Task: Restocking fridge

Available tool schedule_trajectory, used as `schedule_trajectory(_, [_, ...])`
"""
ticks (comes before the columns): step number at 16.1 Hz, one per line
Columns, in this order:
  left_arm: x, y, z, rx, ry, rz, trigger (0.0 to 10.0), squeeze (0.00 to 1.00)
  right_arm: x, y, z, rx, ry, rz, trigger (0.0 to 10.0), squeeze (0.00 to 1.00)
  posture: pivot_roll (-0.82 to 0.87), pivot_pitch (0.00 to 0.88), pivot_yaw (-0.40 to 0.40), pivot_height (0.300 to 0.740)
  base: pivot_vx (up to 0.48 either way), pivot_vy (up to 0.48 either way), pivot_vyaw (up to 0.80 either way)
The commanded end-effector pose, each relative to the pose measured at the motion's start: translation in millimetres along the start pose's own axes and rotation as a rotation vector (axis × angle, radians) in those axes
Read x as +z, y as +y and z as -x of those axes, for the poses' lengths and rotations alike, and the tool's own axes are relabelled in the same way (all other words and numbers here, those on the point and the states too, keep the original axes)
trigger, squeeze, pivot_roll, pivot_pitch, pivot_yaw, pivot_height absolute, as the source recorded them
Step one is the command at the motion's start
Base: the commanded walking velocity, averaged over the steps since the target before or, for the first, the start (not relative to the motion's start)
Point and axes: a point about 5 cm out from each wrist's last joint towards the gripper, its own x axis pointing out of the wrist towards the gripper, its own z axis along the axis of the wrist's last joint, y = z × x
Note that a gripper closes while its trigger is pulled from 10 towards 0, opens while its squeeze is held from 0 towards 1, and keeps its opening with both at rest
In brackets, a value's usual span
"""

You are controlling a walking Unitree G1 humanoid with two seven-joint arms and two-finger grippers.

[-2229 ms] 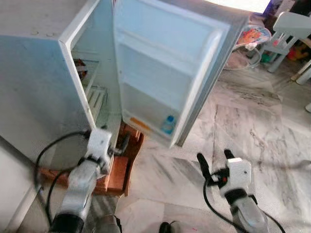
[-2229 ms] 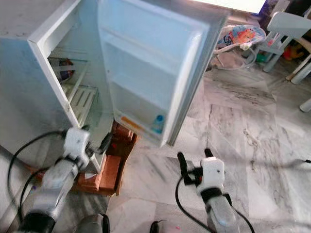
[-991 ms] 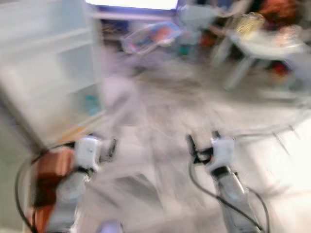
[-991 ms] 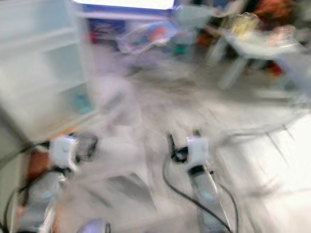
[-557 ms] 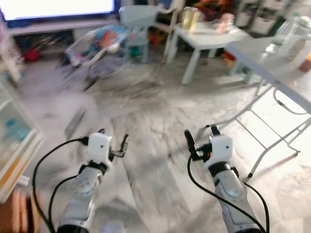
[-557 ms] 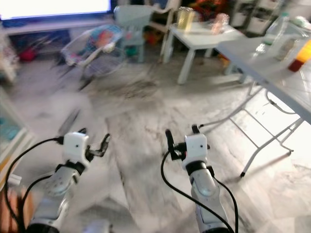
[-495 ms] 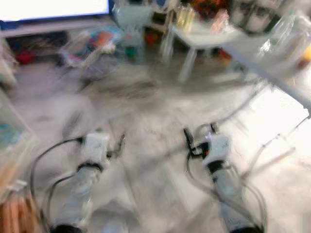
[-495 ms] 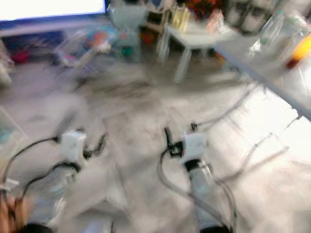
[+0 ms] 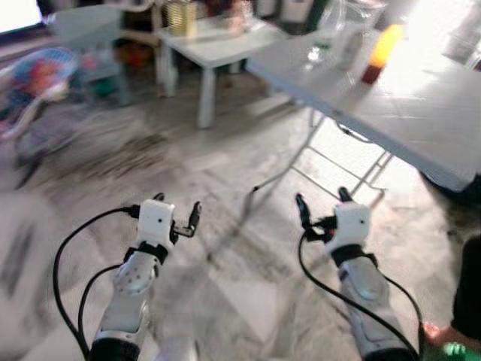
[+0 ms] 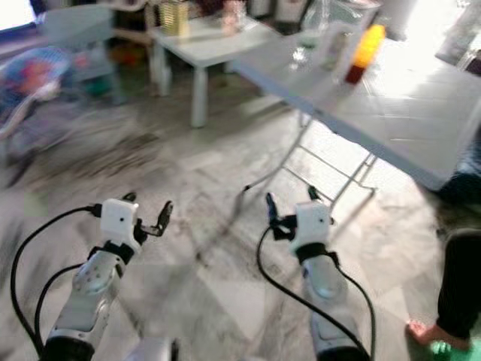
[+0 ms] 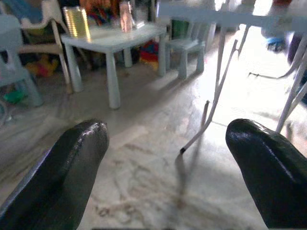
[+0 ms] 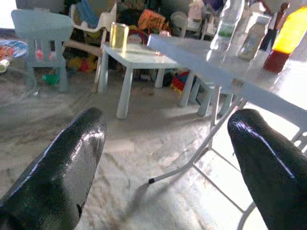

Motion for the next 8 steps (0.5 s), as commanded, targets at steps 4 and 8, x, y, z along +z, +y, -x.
schedule_trajectory(4, [3.8,-7.3,-6.1,-0.009,-0.019,0.013,10.0,0.0,3.5,-16.5,-0.3,-0.037,-0.01,0.02,10.0,0.0,0.04,0.055,-0.081,0.74,0.48,0.0,-0.57])
schedule_trajectory(8, [5.0,-2.4,-7.4,0.017,-0.029,0.007,10.0,0.0,3.6,-15.8,0.7,-0.037,-0.014,0.027,10.0,0.0,0.04,0.055,-0.08,0.74,0.476,0.0,0.0])
